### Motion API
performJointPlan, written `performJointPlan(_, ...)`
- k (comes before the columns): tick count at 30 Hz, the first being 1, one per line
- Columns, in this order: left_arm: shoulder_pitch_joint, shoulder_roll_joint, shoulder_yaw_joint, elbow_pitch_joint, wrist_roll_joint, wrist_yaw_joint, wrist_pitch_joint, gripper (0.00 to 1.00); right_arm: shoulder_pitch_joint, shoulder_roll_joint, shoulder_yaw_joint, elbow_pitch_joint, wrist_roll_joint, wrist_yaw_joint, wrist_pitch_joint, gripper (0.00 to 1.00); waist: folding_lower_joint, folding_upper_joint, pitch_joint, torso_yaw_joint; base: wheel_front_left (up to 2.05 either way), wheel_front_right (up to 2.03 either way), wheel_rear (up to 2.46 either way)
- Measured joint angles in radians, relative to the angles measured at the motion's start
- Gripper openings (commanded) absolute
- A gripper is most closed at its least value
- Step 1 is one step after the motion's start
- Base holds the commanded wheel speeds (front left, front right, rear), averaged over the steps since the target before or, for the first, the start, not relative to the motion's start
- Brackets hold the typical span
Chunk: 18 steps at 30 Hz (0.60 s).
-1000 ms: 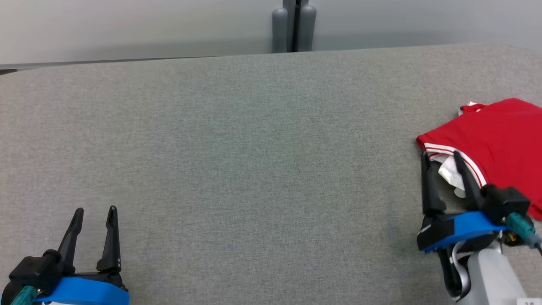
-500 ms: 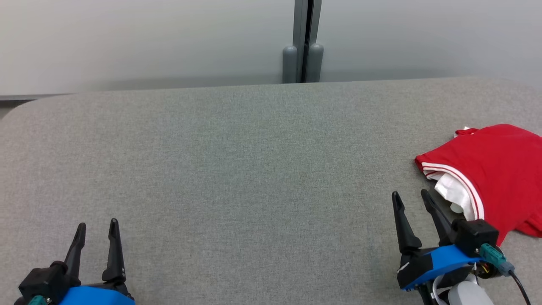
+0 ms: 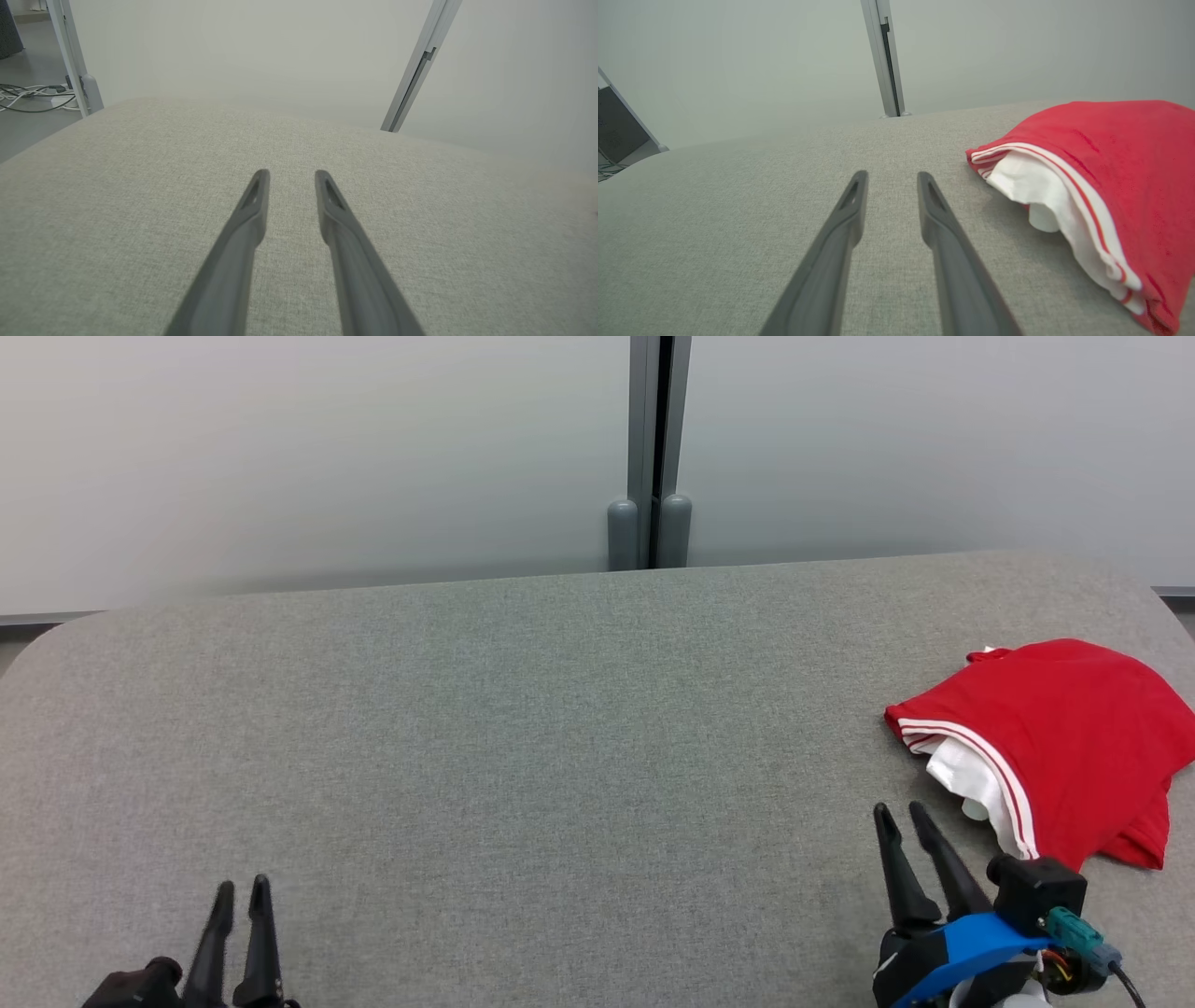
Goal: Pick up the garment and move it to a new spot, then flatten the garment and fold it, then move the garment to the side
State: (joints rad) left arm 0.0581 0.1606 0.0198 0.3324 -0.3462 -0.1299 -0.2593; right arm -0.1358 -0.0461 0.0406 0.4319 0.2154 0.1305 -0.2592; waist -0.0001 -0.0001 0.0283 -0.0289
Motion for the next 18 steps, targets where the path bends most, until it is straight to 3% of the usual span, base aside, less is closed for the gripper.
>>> performJointPlan(4, 0.01, -0.017, -0.002, 0.027, -0.017, 0.0, 0.009, 0.0, 0.015, 0.005, -0.002, 0.027, 0.017, 0.0, 0.012, 0.0, 0.0001, 0.0, -0.001, 0.0, 0.0, 0.0, 0.0)
performJointPlan(18, -0.002, -0.035, 0.01, 0.012, -0.245, 0.0, 0.077, 0.0, 0.017, 0.005, -0.027, -0.007, 0.269, 0.0, 0.077, 0.0, 0.0001, 0.0, -0.003, 0.003, 0.0, 0.0, 0.0)
